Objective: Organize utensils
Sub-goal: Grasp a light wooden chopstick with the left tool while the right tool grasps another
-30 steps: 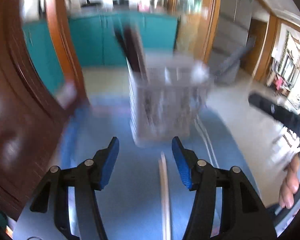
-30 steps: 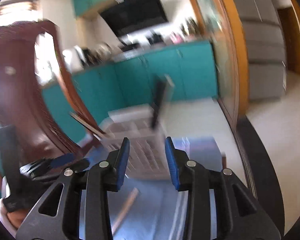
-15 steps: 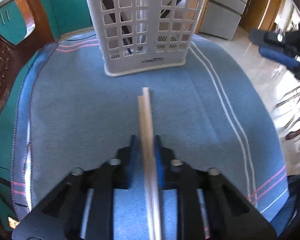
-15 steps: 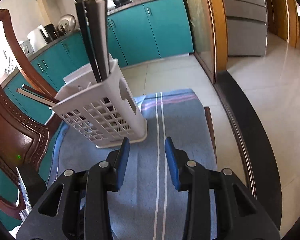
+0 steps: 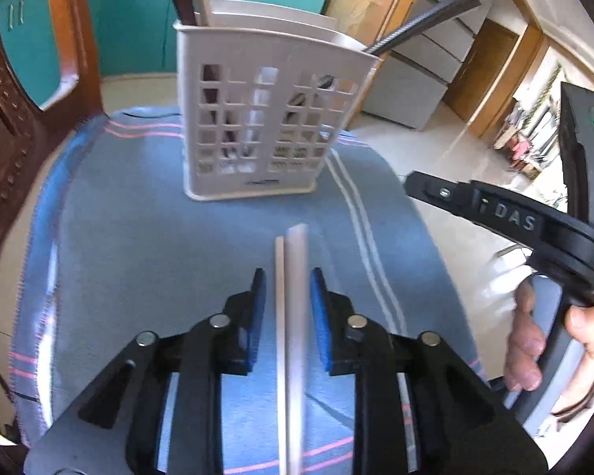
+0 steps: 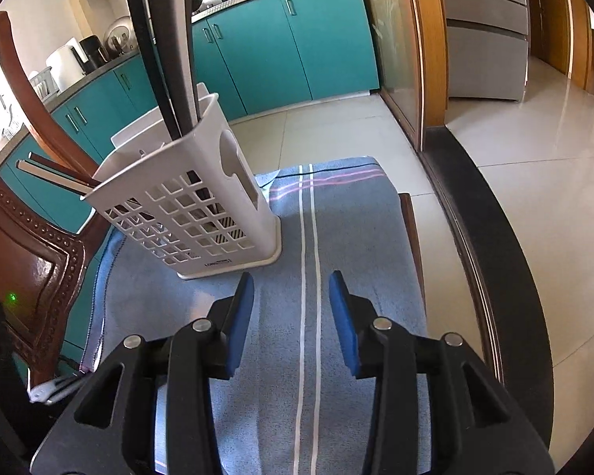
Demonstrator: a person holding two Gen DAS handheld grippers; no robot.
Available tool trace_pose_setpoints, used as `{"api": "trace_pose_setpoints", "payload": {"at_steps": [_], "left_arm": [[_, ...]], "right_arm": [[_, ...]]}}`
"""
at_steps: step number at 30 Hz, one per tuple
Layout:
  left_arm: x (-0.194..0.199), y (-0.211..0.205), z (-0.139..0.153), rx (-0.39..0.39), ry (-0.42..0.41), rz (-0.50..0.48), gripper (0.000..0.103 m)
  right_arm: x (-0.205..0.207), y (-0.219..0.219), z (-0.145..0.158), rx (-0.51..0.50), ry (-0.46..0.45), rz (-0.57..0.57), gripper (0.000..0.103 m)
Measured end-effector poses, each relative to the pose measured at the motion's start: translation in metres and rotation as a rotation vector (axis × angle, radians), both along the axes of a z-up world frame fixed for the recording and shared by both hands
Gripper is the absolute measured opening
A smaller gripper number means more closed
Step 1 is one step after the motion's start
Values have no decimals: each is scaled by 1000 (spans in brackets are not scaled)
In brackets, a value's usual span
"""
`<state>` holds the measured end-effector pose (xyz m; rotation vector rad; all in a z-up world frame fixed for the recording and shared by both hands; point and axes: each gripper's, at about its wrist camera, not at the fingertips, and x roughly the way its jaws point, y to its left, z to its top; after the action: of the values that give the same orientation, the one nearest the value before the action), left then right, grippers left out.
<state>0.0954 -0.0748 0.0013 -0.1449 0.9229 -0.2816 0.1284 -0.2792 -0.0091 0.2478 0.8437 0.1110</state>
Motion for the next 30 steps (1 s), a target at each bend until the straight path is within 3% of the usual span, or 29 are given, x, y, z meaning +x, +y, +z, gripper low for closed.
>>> {"api": "trace_pose_setpoints", "payload": {"at_steps": [4, 12, 18, 21, 23, 25, 30], "left_arm": [[7, 12, -10, 36, 56, 69, 24], [13, 49, -14, 49, 99, 215, 41], [16, 60, -12, 62, 87, 230, 47], [14, 57, -13, 69, 91, 223, 51], [17, 55, -17, 73, 95, 222, 51], [18, 54, -20, 77, 97, 219, 51], [20, 49, -27, 100, 102, 196, 51]], "right_arm": [[2, 6, -5, -17, 19, 13, 39], [10, 48, -37, -32, 125, 160, 39], [11, 92, -64, -164, 196, 241, 40], [8, 106, -69, -247, 181, 249, 39], [7, 109, -70, -275, 178, 260, 32], [9, 104, -68, -281, 190, 243, 17], [14, 77, -66, -213, 250, 184, 8]]}}
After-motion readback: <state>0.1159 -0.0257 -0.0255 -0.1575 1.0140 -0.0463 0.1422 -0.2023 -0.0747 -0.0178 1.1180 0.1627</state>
